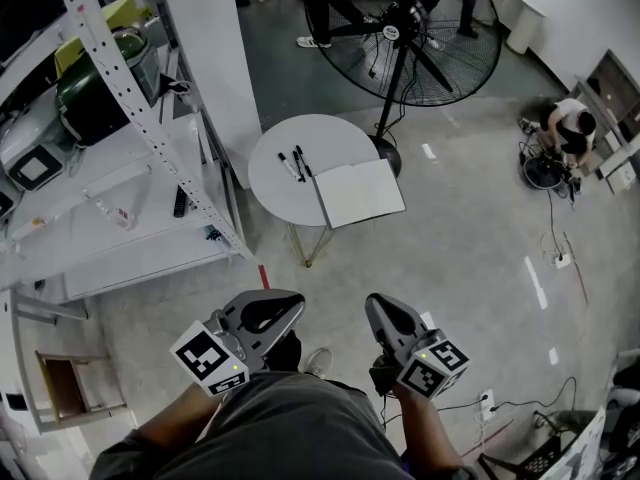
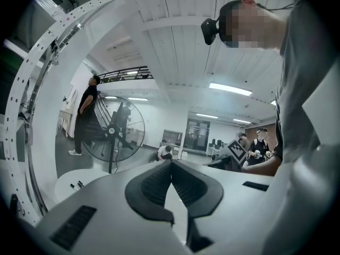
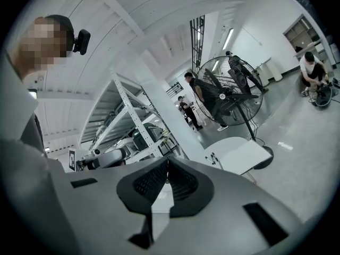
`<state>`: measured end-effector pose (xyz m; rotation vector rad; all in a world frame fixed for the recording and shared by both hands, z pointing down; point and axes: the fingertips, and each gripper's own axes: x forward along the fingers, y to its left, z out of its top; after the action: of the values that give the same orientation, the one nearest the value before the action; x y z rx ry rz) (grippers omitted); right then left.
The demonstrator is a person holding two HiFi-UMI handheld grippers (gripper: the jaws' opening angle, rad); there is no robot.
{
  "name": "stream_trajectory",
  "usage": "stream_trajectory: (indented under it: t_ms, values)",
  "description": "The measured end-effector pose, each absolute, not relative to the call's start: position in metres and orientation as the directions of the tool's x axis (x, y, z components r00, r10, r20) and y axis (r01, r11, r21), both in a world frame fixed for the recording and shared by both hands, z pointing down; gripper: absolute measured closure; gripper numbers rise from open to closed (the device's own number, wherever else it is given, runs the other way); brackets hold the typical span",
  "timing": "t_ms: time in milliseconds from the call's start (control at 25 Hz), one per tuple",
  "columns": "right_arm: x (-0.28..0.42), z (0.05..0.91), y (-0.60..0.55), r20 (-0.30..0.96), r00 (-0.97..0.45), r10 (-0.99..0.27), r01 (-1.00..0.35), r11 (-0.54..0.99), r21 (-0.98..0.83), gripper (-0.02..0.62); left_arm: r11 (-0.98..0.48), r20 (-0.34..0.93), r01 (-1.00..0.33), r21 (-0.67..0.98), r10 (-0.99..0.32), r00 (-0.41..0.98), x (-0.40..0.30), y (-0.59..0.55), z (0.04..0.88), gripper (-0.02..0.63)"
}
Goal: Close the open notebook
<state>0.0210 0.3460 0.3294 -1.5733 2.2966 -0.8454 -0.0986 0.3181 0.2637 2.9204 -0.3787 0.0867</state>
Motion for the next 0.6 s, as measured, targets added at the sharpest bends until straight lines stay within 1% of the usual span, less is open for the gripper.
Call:
stream_trajectory:
  t_ms: [600]
  values:
    - [0.056, 0.352, 0.27, 0.175, -0.368, -0.913, -0.785, 0.204, -0.585, 0.575, -0.95, 0.08, -0.233, 0.206, -0.221, 0.972, -0.064, 0.235, 0.279, 0.591]
